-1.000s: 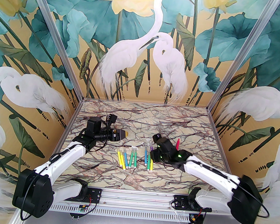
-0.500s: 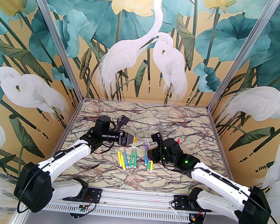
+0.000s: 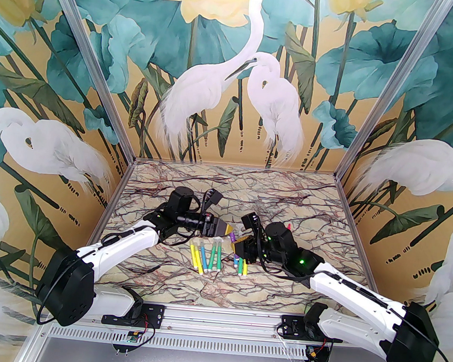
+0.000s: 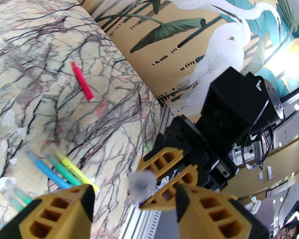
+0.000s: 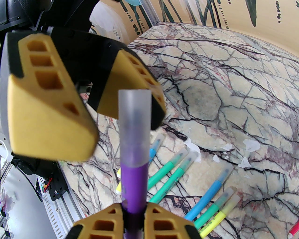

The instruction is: Open the pen caps

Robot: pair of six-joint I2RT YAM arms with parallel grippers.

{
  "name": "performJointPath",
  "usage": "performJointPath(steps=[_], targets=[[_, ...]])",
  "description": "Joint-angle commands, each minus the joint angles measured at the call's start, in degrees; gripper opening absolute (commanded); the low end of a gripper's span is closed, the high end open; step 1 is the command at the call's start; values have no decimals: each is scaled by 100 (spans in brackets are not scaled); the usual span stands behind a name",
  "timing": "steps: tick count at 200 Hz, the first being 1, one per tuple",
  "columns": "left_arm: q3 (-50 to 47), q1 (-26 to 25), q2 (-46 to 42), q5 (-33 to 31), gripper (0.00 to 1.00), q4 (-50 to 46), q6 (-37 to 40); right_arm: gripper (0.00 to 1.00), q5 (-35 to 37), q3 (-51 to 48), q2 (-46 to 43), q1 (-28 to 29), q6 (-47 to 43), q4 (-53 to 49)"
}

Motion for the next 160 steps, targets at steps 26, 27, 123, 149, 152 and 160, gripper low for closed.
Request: performJointPath(steps=[26, 27, 123, 149, 152, 160], targets=[[146, -49, 93, -50, 53, 253, -18, 11, -223, 110, 150, -12, -34, 200], [142, -53, 93, -50, 53, 261, -20, 11, -230, 110, 150, -12, -34, 199], [91, -79, 121, 7, 25, 309, -110, 11, -193, 89, 122, -8, -3, 208], [88, -83, 102, 2, 15, 305, -119, 11, -152, 58, 81, -12, 10, 235], [86, -83, 98, 7, 14, 305, -124, 12, -141, 59, 81, -12, 10, 240], [92, -84, 97, 2, 12, 305, -128, 12, -124, 57, 69, -12, 11, 235]])
